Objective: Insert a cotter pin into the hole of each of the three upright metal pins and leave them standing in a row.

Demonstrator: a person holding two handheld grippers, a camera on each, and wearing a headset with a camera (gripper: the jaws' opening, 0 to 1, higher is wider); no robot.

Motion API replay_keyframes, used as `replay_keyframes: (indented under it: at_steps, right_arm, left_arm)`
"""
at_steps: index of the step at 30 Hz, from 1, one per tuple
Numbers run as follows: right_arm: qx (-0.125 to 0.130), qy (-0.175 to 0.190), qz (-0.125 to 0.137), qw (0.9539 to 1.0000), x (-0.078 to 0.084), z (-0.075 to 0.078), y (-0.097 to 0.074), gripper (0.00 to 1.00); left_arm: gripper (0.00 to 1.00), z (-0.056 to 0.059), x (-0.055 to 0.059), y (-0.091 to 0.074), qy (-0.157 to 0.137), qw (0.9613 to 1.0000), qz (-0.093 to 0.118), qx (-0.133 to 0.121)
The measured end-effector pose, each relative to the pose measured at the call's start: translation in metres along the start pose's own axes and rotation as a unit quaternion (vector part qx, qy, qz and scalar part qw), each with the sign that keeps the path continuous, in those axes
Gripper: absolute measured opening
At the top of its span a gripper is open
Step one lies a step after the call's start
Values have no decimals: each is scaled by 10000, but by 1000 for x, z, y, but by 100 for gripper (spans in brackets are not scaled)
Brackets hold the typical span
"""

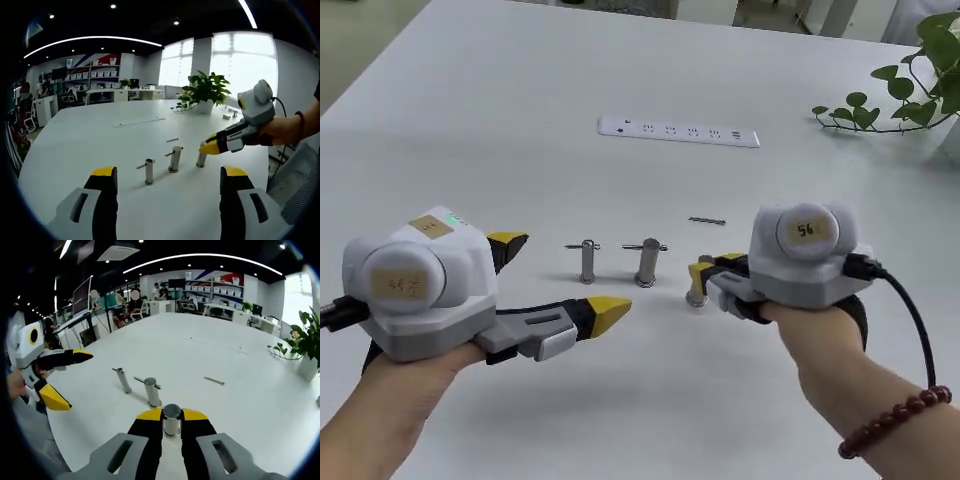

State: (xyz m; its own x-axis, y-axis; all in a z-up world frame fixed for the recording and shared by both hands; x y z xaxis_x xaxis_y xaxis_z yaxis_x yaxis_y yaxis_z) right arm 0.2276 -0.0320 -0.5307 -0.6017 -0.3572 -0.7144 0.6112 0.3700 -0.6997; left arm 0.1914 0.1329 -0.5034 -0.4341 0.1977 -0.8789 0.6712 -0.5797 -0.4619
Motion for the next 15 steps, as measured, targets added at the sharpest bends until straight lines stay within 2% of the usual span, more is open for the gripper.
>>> replay_keyframes:
  at_steps: [6,15]
  right_arm:
    - [108,63,67,9999,1,-12,0,7]
    - [290,267,-5,9992,9,-25,3,7]
  left_arm:
    - [83,-1,0,-1,-7,10000,-3,5]
    - [82,0,0,-1,10,10000,-8,19]
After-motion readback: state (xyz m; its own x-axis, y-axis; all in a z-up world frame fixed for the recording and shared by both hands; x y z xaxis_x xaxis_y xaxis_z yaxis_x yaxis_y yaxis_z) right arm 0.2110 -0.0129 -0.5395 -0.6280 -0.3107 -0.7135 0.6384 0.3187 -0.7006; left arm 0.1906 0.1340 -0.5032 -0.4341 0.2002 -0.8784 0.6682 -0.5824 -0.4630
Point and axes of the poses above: the centre of the closed fingertips' face, and the gripper's own axes: y roughly forward along the fingers, z roughly to its right, x roughly out of its underside, the point moved 4 cm from there along -y, roughly backward along the fingers, and after that the axes turned 9 degrees about -z, right-handed, at the moved point
